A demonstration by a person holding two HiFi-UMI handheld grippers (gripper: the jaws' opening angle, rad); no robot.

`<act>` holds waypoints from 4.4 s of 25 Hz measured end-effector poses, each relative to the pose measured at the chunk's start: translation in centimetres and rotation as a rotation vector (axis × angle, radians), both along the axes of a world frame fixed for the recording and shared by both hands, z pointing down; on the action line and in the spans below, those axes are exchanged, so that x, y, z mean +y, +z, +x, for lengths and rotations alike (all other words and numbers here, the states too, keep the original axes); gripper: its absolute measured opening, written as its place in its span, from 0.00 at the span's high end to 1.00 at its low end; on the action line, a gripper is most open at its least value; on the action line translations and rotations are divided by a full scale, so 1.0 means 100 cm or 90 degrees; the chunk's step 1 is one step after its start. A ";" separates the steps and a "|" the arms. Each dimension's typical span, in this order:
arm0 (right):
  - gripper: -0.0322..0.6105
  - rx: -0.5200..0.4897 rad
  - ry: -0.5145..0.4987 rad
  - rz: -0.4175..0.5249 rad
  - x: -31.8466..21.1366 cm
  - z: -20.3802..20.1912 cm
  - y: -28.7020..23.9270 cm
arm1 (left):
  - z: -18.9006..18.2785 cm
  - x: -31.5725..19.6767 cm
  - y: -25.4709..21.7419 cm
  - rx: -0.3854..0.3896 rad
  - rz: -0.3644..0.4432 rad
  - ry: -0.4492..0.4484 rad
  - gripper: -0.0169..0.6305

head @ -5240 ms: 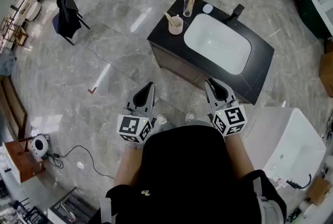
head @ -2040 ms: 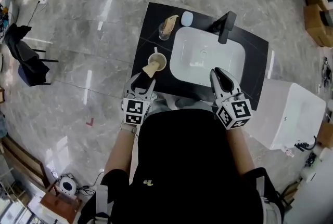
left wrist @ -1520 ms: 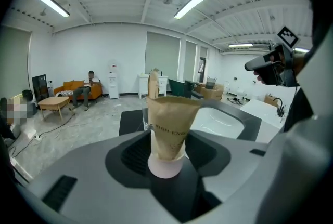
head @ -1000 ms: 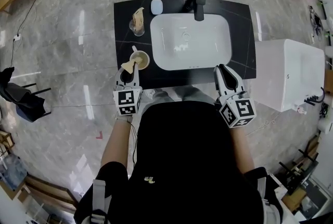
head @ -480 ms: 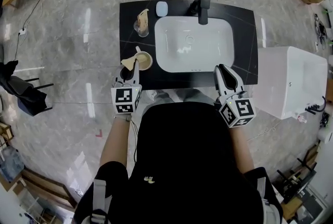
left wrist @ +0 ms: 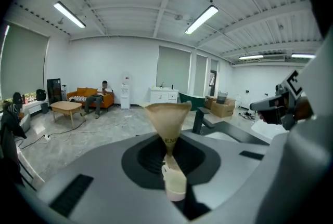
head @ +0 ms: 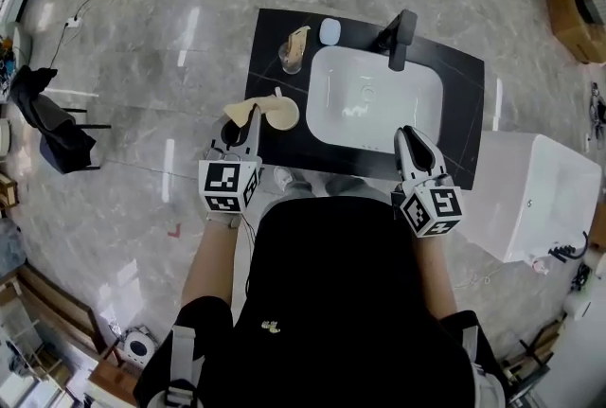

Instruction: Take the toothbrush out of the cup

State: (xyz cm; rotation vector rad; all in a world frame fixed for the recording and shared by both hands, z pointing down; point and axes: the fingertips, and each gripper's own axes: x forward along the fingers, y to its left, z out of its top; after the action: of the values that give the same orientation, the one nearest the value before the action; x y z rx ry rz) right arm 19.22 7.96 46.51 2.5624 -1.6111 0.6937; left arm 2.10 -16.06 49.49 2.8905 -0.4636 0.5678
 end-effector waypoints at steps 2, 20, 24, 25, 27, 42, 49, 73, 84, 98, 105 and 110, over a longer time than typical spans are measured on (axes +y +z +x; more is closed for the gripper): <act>0.85 -0.001 -0.021 0.009 -0.011 0.001 -0.001 | -0.008 -0.005 -0.015 0.015 0.002 -0.025 0.91; 0.85 -0.034 -0.224 0.048 -0.101 -0.040 -0.008 | -0.139 0.004 -0.033 0.021 -0.016 -0.261 0.91; 0.85 -0.035 -0.267 0.050 -0.118 -0.055 -0.006 | -0.163 0.017 -0.025 0.018 -0.028 -0.303 0.91; 0.85 -0.035 -0.276 0.051 -0.121 -0.058 -0.006 | -0.168 0.019 -0.024 0.017 -0.029 -0.312 0.91; 0.85 -0.035 -0.293 0.052 -0.127 -0.064 -0.008 | -0.178 0.024 -0.024 0.016 -0.031 -0.331 0.91; 0.85 -0.029 -0.354 0.038 -0.160 -0.062 0.006 | -0.202 0.055 -0.019 0.003 -0.054 -0.415 0.91; 0.74 -0.023 -0.344 0.007 -0.188 -0.039 0.032 | -0.205 0.062 -0.017 -0.009 -0.061 -0.442 0.91; 0.63 0.026 -0.276 -0.098 -0.286 0.018 0.123 | -0.245 0.071 -0.003 -0.070 -0.092 -0.568 0.91; 0.86 0.073 -0.277 -0.120 -0.289 0.011 0.131 | -0.252 0.075 -0.005 -0.076 -0.093 -0.583 0.91; 0.86 0.074 -0.287 -0.101 -0.282 0.003 0.100 | -0.255 0.082 -0.008 -0.053 -0.087 -0.574 0.91; 0.86 0.081 -0.287 -0.068 -0.276 0.005 0.063 | -0.247 0.078 -0.011 -0.027 -0.078 -0.556 0.91; 0.86 0.086 -0.270 -0.035 -0.267 0.009 0.035 | -0.240 0.071 -0.012 -0.010 -0.070 -0.533 0.91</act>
State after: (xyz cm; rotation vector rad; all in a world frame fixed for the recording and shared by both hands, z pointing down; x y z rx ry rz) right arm 20.16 -18.76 50.05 2.0712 -1.9612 0.5036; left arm -21.93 -8.92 48.25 2.2707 -1.4660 0.4360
